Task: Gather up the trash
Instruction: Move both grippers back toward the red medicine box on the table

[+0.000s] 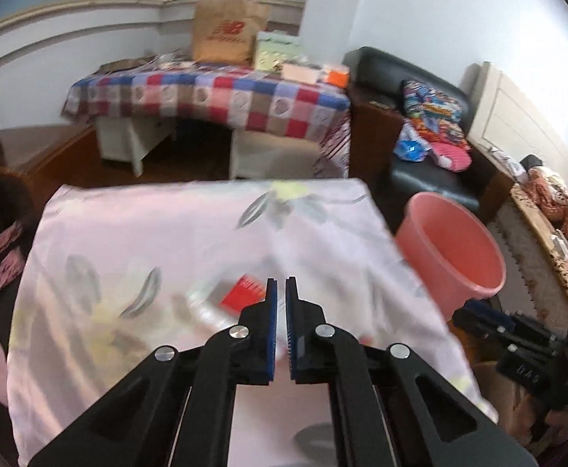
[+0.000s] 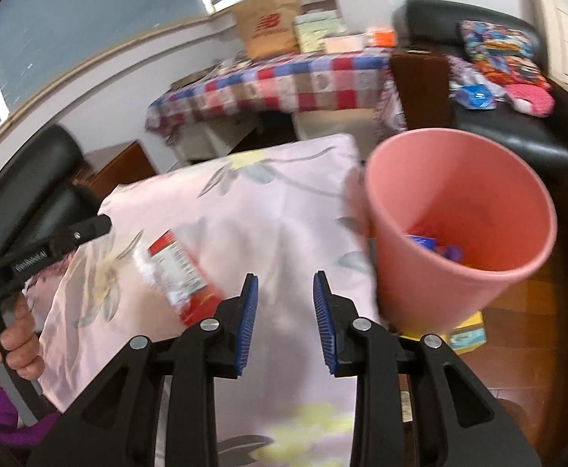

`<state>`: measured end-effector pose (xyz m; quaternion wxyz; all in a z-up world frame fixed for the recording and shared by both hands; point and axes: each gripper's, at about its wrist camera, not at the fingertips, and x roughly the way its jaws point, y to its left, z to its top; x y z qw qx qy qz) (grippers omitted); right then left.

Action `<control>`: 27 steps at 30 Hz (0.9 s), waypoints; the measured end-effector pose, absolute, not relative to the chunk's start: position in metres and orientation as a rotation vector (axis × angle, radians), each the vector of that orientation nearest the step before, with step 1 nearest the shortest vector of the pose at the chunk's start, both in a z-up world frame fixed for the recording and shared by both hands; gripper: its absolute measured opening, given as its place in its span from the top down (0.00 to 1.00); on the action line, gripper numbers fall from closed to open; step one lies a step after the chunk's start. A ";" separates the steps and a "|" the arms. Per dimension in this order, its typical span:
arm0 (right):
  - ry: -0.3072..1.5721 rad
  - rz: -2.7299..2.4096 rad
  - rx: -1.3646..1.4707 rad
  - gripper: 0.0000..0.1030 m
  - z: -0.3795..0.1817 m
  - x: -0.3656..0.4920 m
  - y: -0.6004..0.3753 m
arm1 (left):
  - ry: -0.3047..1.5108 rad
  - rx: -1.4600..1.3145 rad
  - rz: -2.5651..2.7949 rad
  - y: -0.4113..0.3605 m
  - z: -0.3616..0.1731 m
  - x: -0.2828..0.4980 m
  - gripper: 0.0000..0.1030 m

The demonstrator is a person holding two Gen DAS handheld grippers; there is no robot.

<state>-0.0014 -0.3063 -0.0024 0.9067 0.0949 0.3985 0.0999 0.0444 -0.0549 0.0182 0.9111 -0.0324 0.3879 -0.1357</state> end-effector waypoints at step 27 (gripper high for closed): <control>1.022 0.540 -0.168 0.46 -0.042 0.062 -0.187 | 1.048 -0.384 -0.200 -0.009 -0.034 0.070 0.69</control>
